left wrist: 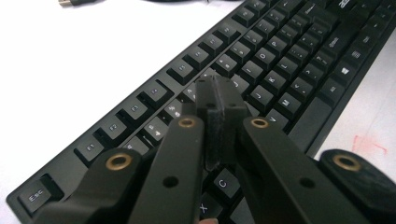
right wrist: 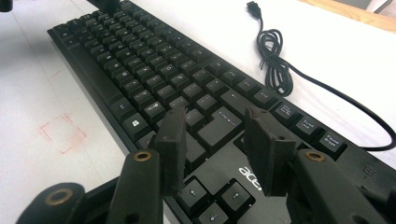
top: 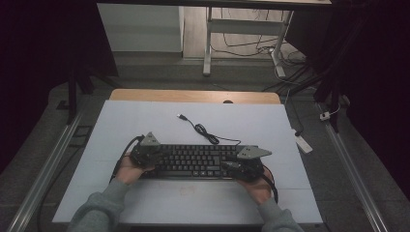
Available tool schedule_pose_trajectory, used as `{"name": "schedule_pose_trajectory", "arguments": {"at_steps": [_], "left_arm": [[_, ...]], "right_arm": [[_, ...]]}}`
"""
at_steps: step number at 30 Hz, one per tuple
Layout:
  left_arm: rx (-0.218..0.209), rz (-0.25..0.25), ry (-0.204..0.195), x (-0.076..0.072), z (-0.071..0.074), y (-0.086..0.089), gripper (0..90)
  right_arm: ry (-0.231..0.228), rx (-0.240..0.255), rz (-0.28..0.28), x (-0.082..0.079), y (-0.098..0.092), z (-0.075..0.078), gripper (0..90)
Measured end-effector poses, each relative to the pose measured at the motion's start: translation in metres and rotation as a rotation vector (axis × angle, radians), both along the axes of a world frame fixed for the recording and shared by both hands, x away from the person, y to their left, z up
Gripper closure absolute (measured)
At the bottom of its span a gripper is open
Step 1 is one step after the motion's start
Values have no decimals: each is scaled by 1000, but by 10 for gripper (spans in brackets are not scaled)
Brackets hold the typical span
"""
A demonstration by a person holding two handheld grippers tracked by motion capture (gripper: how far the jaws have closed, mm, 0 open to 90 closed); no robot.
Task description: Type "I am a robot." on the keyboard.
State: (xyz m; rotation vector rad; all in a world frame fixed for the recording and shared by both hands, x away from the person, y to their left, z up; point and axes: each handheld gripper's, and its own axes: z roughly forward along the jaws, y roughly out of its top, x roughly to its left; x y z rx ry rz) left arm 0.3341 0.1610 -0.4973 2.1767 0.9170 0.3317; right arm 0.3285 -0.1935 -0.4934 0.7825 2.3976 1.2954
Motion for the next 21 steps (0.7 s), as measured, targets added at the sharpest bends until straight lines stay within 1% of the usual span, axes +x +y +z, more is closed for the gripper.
{"name": "schedule_pose_trajectory", "arguments": {"at_steps": [7, 10, 13, 18, 21], "left_arm": [[34, -11, 17, 8, -6, -9, 889], [34, -3, 30, 11, -9, -10, 890], [48, -8, 42, 13, -12, -12, 889], [62, -11, 44, 14, -14, -15, 889], [67, -5, 46, 14, -15, -16, 889]], "right_arm": [[2, -9, 1, 0, 0, -1, 592], [6, -6, -1, 0, 0, -2, 591], [6, -9, -3, 1, -1, -2, 591], [6, -12, -5, 0, -1, -2, 591], [5, -15, -2, 0, -1, -2, 591]]}}
